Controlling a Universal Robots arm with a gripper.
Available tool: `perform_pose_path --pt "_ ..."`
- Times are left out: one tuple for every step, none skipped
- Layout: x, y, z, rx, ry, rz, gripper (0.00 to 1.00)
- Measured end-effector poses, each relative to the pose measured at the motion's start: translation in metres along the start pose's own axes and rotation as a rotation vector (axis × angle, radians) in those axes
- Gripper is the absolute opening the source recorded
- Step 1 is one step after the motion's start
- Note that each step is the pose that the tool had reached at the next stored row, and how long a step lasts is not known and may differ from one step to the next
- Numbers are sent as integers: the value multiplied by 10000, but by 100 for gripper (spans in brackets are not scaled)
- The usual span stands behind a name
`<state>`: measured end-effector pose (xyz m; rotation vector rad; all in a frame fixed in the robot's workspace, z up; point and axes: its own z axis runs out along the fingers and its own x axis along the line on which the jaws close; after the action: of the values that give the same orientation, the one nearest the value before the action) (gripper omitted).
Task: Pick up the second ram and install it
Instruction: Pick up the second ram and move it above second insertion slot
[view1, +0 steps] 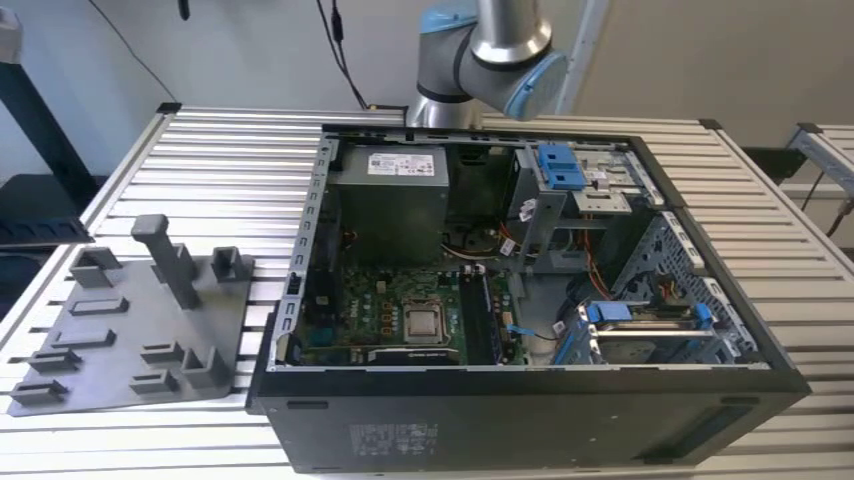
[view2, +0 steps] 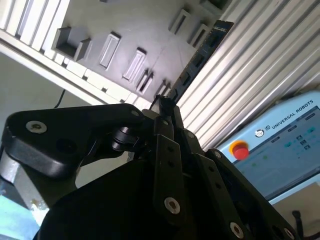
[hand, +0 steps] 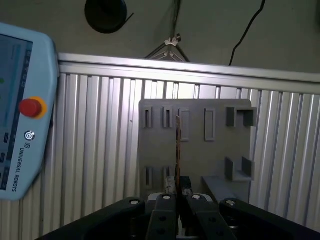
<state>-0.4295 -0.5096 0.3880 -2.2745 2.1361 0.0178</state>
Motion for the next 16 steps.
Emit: perform_pose_path --pt "0 0 -12 -1 1 0 14" --pt "-1 0 -24 -1 0 1 14" --pt "-1 0 -35 0 0 0 14" --pt "-1 0 -45 1 -1 0 14" --pt "-1 0 -57 0 -1 0 14" --pt "-2 -1 -69 -1 1 0 14" --pt "-2 -1 -79 0 0 0 14" --pt "-2 -1 -88 0 0 0 14" --pt "-2 0 -94 1 0 0 14" --pt "-2 -1 -99 1 -1 0 14" --pt "-2 -1 -109 -1 1 0 14" --pt "-3 -1 -120 -2 1 0 14" --pt "-3 -1 -126 0 0 0 14" --pt "-3 -1 -130 1 0 0 14" --pt "-3 -1 -130 1 -1 0 14" --pt "-3 -1 -130 2 -1 0 14"
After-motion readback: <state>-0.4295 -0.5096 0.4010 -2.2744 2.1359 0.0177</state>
